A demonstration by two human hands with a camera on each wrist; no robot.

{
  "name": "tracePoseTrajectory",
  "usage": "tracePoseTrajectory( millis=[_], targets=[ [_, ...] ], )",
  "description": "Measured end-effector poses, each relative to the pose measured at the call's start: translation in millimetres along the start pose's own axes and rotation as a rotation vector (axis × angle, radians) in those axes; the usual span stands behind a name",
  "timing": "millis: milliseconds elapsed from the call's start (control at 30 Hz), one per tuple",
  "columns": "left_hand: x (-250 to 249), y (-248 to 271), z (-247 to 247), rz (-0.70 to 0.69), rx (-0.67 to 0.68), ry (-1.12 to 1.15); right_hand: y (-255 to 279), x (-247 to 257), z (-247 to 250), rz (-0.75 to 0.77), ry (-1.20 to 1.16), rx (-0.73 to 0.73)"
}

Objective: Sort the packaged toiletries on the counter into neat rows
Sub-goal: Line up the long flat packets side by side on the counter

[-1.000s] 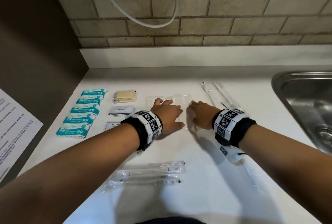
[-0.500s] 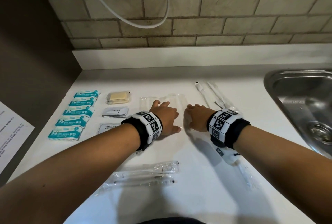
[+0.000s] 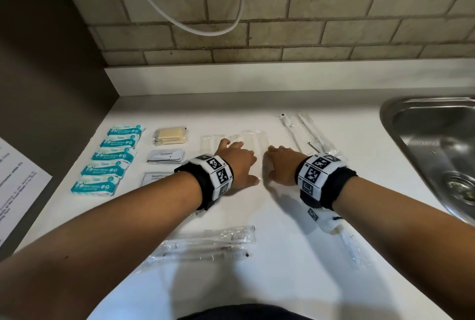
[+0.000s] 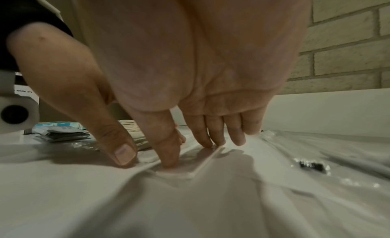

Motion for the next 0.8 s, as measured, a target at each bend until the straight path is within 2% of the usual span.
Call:
tracePoseTrajectory(
  millis=[567,733,800],
  targets=[
    [0.9,3.6,2.7,-0.008,0.010,0.004,0.3,1.4,2.6,0.015,0.009,-0.012],
    [8.1,22.5,24.5,0.009,-0.132,0.210,14.3,-12.4,18.0,-0.037,-0.019,-0.098],
    [10.2,39.3,28.3,0.022,-0.098,0.353,25.1,-23.6,21.9,-0.081,0.018,-0.124]
  ],
)
Point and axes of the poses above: each hand's wrist, its own y-axis away from the middle knuckle, its own z-axis out of the back of the hand, x = y × z, the point moved 7 cm from there along -y, towards the middle knuckle, and after that the axes turned 12 degrees about -x, right-handed, at the moved point
